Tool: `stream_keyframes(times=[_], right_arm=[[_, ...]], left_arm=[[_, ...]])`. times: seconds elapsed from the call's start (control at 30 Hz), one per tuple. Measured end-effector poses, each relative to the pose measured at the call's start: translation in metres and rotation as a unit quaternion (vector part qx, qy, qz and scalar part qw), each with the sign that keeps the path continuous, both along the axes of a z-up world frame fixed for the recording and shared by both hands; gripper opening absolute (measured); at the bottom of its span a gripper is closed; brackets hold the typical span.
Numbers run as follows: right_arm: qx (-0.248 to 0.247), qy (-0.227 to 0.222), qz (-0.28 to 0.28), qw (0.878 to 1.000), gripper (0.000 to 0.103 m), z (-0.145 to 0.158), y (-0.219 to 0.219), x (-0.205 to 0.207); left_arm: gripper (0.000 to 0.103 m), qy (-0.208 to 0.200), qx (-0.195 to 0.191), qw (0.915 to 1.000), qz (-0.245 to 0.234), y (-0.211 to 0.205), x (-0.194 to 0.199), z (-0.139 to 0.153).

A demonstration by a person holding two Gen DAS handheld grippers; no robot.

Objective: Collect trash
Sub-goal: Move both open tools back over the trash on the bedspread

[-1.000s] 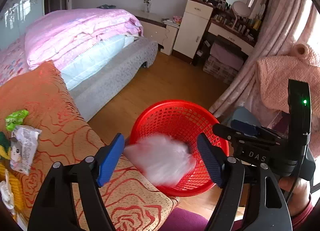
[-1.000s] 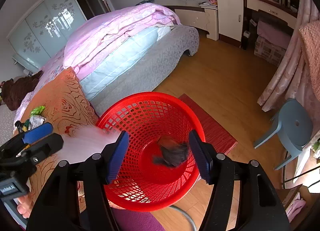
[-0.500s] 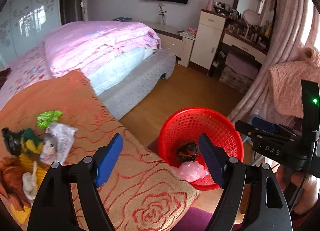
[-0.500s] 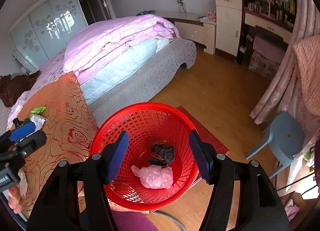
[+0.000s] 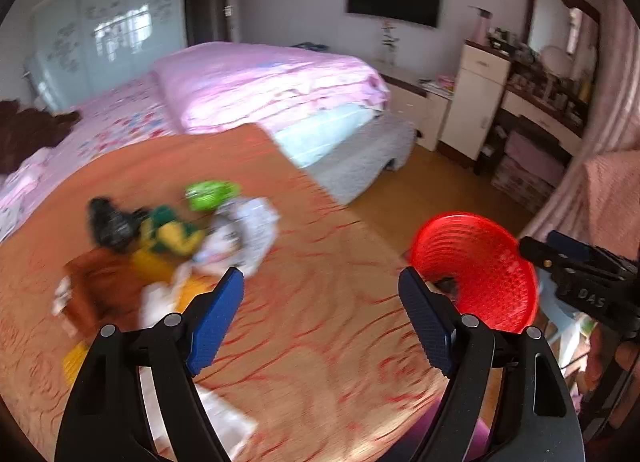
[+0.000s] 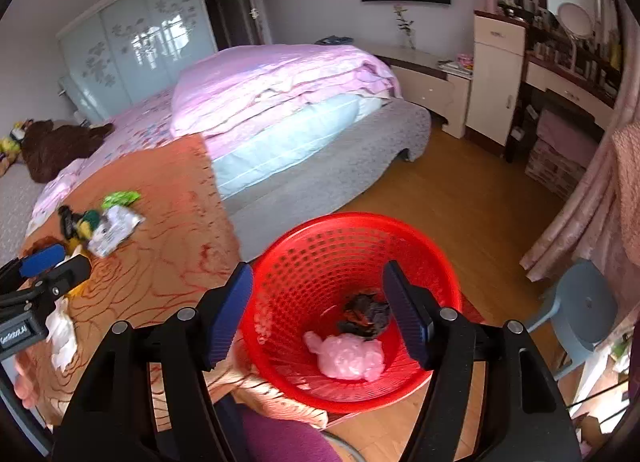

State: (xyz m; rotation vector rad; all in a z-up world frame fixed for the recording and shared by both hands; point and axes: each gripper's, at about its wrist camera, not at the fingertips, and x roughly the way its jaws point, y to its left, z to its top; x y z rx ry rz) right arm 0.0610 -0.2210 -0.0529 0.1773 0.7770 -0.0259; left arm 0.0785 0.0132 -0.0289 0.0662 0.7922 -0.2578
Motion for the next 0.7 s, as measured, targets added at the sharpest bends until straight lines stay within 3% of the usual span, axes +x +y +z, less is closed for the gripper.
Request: stream_keyframes(times=[0.4, 0.7], right_arm=[[-0.009, 0.005, 0.061, 0.998, 0.067, 0.001, 0.054, -0.002], [-0.015, 0.016, 0.090, 0.996, 0.067, -0.005, 0.079, -0.003]], left_arm=[[0.078, -0.007, 0.034, 0.9919, 0.122, 0.106, -0.027, -0.002], [0.079, -0.011, -0.014, 0.9899, 0.141, 0.153, -0.037, 0.004]])
